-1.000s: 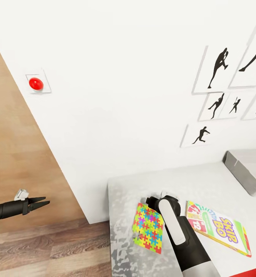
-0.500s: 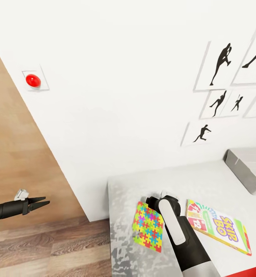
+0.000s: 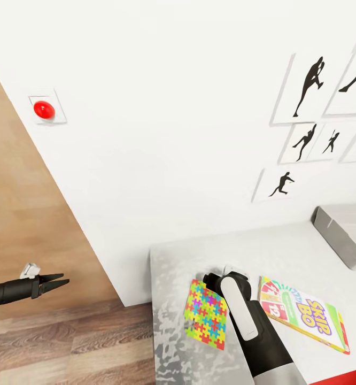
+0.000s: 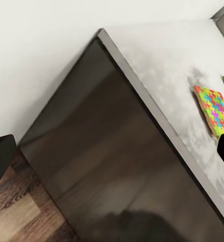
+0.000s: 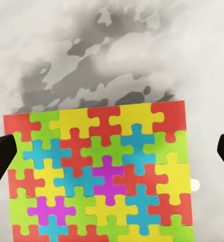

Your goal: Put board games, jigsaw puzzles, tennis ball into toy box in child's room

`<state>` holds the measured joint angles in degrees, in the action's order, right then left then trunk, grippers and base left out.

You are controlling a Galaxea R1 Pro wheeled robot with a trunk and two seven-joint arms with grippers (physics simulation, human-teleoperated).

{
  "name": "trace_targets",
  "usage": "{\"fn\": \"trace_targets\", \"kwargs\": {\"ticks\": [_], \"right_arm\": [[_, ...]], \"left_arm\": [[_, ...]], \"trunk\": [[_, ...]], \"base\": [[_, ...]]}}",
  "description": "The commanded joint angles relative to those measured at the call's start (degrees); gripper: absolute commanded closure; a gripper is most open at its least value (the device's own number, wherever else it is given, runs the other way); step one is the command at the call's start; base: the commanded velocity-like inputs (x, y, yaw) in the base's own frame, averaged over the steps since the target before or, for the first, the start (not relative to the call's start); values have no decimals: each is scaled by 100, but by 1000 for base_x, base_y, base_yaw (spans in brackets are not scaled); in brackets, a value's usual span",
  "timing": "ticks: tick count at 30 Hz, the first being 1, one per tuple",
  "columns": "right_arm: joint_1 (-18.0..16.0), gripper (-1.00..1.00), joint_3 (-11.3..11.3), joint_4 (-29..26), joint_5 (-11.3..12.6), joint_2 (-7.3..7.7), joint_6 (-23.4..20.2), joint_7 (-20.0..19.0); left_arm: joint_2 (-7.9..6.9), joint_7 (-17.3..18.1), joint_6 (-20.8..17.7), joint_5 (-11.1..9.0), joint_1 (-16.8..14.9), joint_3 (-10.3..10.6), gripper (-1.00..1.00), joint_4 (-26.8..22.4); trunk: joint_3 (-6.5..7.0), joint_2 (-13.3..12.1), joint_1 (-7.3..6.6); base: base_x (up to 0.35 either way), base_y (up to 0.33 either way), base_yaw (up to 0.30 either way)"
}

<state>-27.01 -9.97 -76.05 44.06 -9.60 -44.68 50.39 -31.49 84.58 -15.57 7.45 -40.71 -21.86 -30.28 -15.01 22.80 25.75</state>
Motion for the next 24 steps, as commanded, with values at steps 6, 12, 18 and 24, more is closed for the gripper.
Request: {"fn": "trace_targets", "kwargs": {"ticks": [6, 12, 18, 24], "right_arm": [[-6, -100, 1, -6, 63, 2, -19, 56], [-6, -100, 8, -6, 68, 2, -23, -88], [-6, -100, 17, -6, 45, 10, -28, -290], [-6, -100, 39, -6, 39, 11, -43, -322]], "left_arm": [[11, 41, -60, 60, -7, -38, -100, -5], [12, 41, -60, 59, -7, -38, -100, -5], [11, 41, -60, 61, -7, -38, -100, -5], [9, 41, -60, 63, -7, -38, -100, -5]], "trunk": [[-43, 12, 3], [-78, 12, 3], [-85, 12, 3], [-86, 12, 3]], "base": [[0, 0, 0], [0, 0, 0], [0, 0, 0], [0, 0, 0]]}}
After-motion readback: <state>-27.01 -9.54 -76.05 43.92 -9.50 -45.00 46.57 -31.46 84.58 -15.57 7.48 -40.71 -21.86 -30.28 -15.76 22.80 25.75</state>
